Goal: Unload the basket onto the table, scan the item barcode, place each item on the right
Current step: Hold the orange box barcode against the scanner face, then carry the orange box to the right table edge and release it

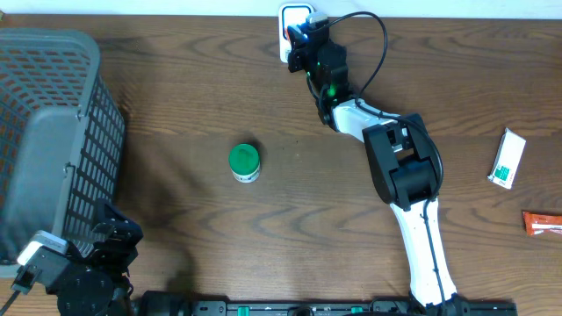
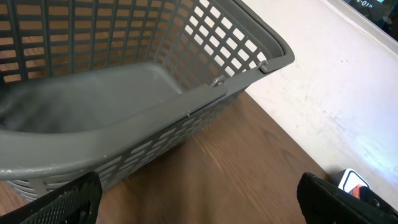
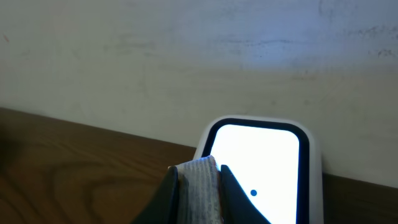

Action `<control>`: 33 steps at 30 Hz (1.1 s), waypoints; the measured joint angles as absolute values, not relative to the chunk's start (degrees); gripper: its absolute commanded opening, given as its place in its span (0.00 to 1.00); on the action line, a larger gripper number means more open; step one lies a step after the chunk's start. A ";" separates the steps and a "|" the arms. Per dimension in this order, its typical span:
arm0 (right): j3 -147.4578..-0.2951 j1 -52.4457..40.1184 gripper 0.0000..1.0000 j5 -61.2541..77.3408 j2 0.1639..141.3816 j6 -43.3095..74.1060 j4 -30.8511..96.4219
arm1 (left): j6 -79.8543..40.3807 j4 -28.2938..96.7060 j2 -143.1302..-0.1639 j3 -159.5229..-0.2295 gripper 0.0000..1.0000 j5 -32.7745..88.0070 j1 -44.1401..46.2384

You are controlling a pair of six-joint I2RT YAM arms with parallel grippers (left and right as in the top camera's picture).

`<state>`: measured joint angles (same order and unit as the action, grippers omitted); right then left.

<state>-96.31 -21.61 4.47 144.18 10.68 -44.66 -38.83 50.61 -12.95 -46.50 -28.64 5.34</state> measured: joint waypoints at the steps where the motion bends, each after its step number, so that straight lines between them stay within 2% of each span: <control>1: -96.31 -21.61 0.01 4.64 144.20 10.55 -45.17 | -38.81 50.61 -12.95 -46.50 0.98 -28.64 5.34; 5: -96.31 -21.54 0.01 5.15 143.85 8.27 -50.04 | -38.83 50.61 -12.95 -46.50 0.98 -28.64 5.34; 9: -96.27 -21.43 0.01 5.41 141.84 7.14 -48.12 | -38.81 50.63 -12.95 -46.50 0.98 -28.64 5.34; 16: -96.01 -19.25 0.01 1.52 123.52 2.07 -19.66 | -38.83 50.68 -12.95 -46.46 0.98 -28.58 5.34; 23: -96.77 -13.26 0.01 -19.99 101.75 -10.33 12.78 | -38.81 50.65 -12.95 -46.41 0.98 -28.64 5.34; 28: -97.62 -0.89 0.01 -29.76 97.58 -13.98 30.74 | -38.81 50.65 -12.95 -46.41 0.98 -28.64 5.34; 33: -97.36 15.70 0.01 -32.77 104.42 -10.57 45.28 | -38.83 50.61 -12.95 -46.41 0.98 -28.64 5.34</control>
